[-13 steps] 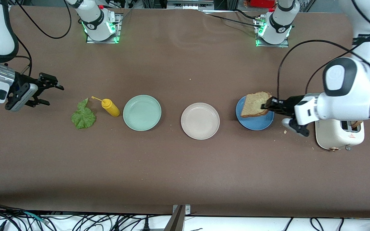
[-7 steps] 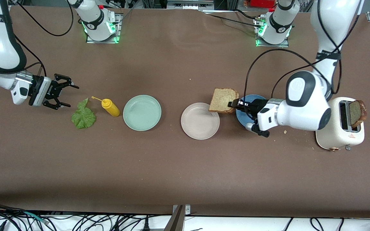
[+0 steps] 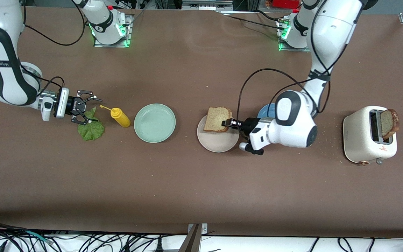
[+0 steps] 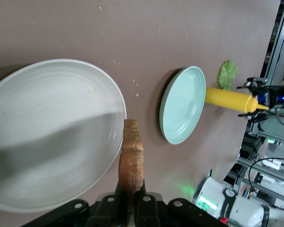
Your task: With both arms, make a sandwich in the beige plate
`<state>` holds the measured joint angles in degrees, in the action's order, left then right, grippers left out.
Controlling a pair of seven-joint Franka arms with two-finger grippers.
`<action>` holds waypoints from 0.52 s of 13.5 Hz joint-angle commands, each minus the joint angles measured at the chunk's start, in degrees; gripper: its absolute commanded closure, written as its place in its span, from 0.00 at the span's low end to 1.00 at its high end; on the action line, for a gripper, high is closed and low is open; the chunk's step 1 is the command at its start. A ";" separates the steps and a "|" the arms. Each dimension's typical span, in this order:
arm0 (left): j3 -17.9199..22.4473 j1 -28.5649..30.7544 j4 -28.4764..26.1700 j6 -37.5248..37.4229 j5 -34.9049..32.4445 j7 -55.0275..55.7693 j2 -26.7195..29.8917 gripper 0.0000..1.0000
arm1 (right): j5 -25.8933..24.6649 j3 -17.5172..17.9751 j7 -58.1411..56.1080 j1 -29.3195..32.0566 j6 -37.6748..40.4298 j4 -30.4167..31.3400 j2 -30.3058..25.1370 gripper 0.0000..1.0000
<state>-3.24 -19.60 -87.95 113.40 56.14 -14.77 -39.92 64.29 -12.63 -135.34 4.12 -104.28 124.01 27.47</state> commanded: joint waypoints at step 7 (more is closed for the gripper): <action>0.78 -0.44 2.00 2.00 6.27 -0.17 -2.27 1.00 | 7.69 2.79 -9.14 0.98 12.53 -7.38 8.91 0.00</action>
<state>-2.74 -19.98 -87.26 115.28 59.92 -14.71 -41.45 70.82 -10.18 -142.98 4.80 -93.26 118.27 35.34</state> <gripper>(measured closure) 0.912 0.000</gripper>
